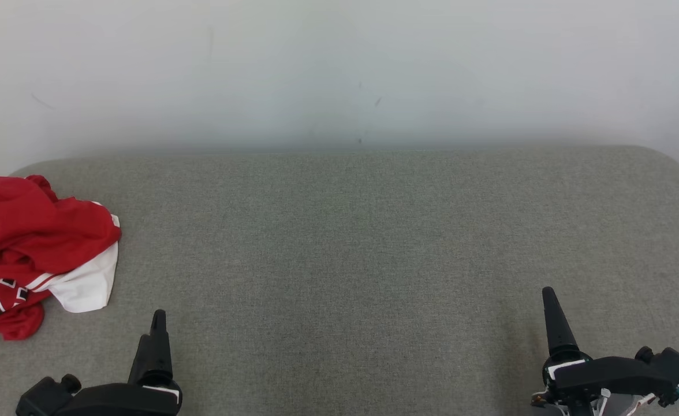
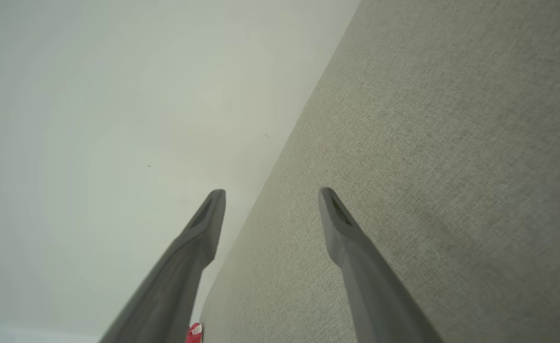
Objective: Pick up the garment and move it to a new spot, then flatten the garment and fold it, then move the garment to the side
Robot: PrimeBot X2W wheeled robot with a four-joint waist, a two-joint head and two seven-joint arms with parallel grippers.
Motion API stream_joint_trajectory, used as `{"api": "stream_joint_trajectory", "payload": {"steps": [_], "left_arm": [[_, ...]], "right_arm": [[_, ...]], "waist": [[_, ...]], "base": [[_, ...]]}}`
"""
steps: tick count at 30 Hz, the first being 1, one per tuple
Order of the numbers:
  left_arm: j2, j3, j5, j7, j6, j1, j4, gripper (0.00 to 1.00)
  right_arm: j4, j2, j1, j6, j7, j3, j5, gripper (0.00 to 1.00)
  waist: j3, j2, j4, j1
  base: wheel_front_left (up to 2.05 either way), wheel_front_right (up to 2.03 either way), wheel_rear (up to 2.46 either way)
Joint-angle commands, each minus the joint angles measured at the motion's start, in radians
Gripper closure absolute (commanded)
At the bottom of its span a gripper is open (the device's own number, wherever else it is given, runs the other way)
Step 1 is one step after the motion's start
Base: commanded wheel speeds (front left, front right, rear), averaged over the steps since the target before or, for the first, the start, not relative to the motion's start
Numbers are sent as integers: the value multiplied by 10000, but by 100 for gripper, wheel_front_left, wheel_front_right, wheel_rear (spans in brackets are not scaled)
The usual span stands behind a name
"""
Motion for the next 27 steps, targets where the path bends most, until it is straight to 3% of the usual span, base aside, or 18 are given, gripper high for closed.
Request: {"api": "stream_joint_trajectory", "payload": {"steps": [1, 13, 27], "left_arm": [[61, -72, 435, -107, 45, 32, -206, 0], [83, -423, 3143, -510, 363, 178, -226, 0], [332, -839, 5461, -913, 544, 133, -90, 0]], "right_arm": [[-82, -42, -218, 49, -99, 88, -581, 0], [295, -48, -278, 55, -296, 142, -3652, 0], [127, -54, -193, 62, -195, 109, -5930, 0]], "waist": [[-3, -1, 5, 0], [-37, -1, 38, 0], [-42, -1, 52, 0]], "base": [[0, 0, 0], [0, 0, 0], [0, 0, 0]]}}
